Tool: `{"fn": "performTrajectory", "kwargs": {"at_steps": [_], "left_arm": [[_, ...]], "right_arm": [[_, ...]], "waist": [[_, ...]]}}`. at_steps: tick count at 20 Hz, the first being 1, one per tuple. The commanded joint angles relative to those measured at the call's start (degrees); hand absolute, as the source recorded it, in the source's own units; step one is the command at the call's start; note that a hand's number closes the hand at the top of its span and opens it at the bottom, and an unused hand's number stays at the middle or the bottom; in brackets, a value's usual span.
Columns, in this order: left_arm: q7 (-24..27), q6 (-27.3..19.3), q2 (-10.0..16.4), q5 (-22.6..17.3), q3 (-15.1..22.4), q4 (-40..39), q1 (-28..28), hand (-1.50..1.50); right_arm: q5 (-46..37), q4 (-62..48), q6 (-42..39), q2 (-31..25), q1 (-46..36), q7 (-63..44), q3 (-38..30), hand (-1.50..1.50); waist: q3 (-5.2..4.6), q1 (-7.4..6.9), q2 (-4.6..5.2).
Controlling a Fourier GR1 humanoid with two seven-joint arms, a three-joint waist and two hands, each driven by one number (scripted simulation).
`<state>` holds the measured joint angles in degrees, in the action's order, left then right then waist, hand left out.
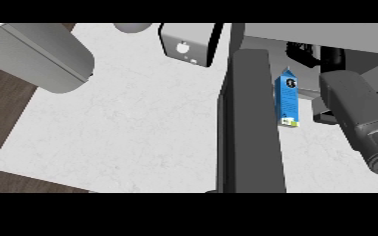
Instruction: Pick up the milk, place it into the microwave and close the microwave
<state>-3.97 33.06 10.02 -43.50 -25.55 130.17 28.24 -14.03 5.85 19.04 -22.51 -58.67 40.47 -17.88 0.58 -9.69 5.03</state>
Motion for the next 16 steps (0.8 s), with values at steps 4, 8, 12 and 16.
{"fn": "performTrajectory", "kwargs": {"at_steps": [4, 8, 12, 16], "left_arm": [[-0.46, -0.79, 0.72, 0.02, -0.04, -0.27, -1.63, -1.50], [-0.20, -0.58, 1.32, 0.20, -0.47, -1.44, -2.71, -1.50], [-0.14, -0.93, 1.53, 1.20, -0.88, -1.25, -3.35, -1.50], [-1.15, -1.16, 3.06, 2.53, -1.07, -1.20, -4.32, -1.50]], "right_arm": [[-0.02, -0.41, 0.32, -1.61, -1.09, -0.97, -0.35, 1.50], [0.20, -0.37, 0.91, -2.32, -1.08, -0.73, -0.75, 1.50], [0.17, -0.53, 0.42, -3.48, -1.26, -0.91, -0.87, 1.50], [0.18, -0.46, 0.81, -2.50, -2.04, -0.85, -0.96, 1.50]], "waist": [[0.09, -0.86, 0.48], [0.14, -1.52, 1.08], [0.18, -1.75, 1.10], [0.28, -2.03, 1.49]]}}
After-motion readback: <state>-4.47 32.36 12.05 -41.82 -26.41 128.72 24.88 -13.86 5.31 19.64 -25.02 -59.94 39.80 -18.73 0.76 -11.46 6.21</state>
